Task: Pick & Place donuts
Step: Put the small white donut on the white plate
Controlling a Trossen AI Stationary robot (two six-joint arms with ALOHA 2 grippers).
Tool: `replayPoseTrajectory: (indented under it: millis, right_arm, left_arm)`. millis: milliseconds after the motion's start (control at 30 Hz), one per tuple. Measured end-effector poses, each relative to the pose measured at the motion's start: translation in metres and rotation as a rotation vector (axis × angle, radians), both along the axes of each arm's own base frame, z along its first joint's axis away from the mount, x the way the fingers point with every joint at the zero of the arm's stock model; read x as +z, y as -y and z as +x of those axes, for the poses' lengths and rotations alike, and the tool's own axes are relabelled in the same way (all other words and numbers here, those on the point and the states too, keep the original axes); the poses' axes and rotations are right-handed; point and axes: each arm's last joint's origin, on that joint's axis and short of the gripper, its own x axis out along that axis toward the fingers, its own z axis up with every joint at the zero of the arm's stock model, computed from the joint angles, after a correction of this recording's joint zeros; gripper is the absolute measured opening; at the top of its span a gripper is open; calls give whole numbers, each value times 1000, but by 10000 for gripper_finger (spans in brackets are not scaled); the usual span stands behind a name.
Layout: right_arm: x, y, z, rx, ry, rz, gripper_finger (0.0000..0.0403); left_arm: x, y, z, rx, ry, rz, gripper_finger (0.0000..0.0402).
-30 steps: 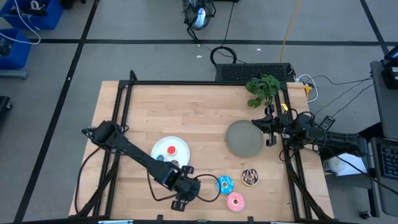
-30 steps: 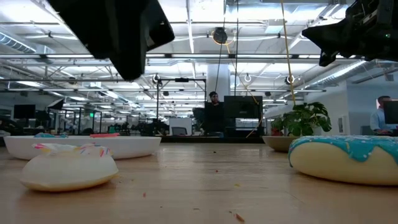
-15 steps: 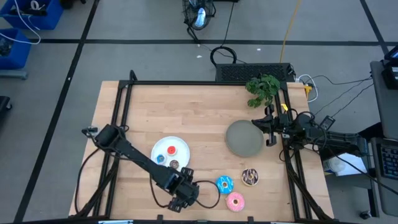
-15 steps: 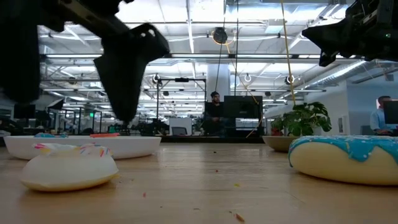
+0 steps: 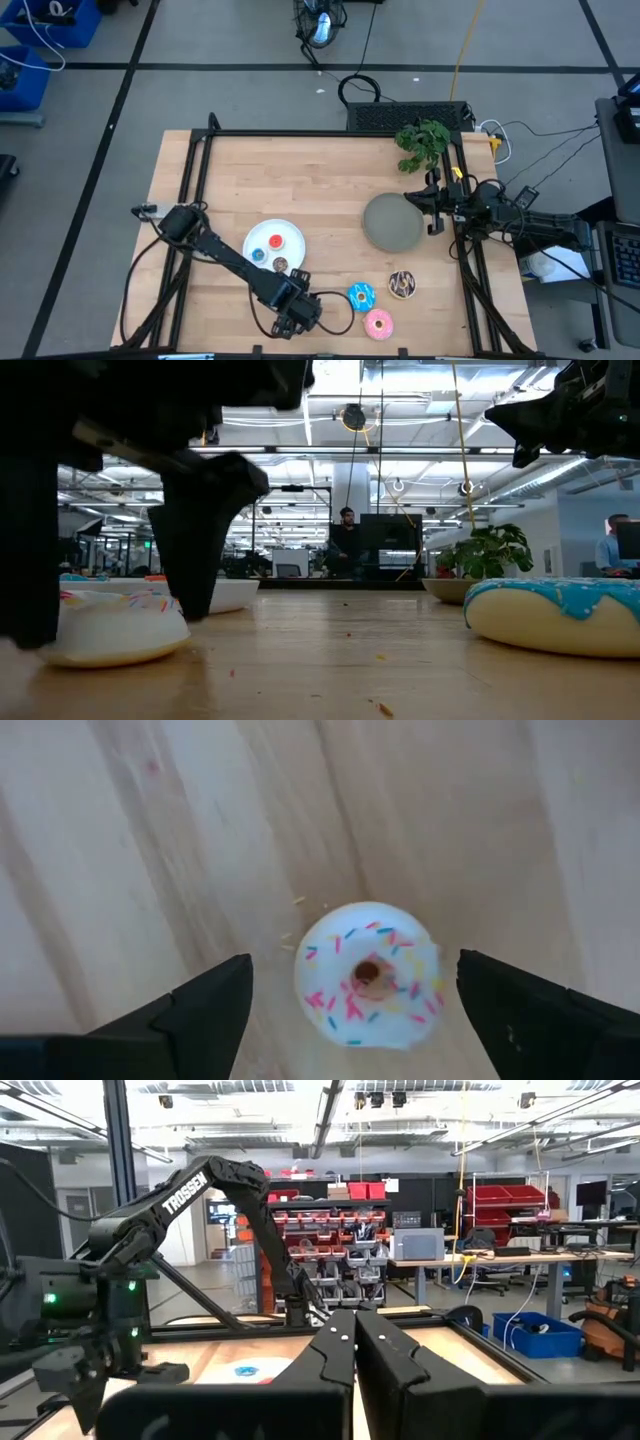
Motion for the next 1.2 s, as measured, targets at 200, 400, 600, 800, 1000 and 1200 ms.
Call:
replayPoseTrajectory:
  millis: [200, 400, 600, 800, 1000, 1200]
  right_arm:
    - [0, 0, 0, 0, 3, -1, 0]
    - [0, 0, 0, 0, 3, -1, 0]
    - [0, 0, 0, 0, 3, -1, 0]
    - [0, 0, 0, -1, 2, -3, 0]
    - [0, 0, 0, -1, 3, -4, 0]
    - [0, 0, 0, -1, 3, -4, 0]
  left_arm:
    - [-10, 1, 2, -8, -28, -11, 347]
    - [-10, 1, 2, -7, -28, -11, 347]
    - [-11, 1, 2, -19, -27, -6, 336]
    - [-11, 0, 1, -33, -25, 16, 261]
    - [-8, -5, 3, -12, -23, 7, 195]
    - [26, -16, 3, 29, 46, -36, 172]
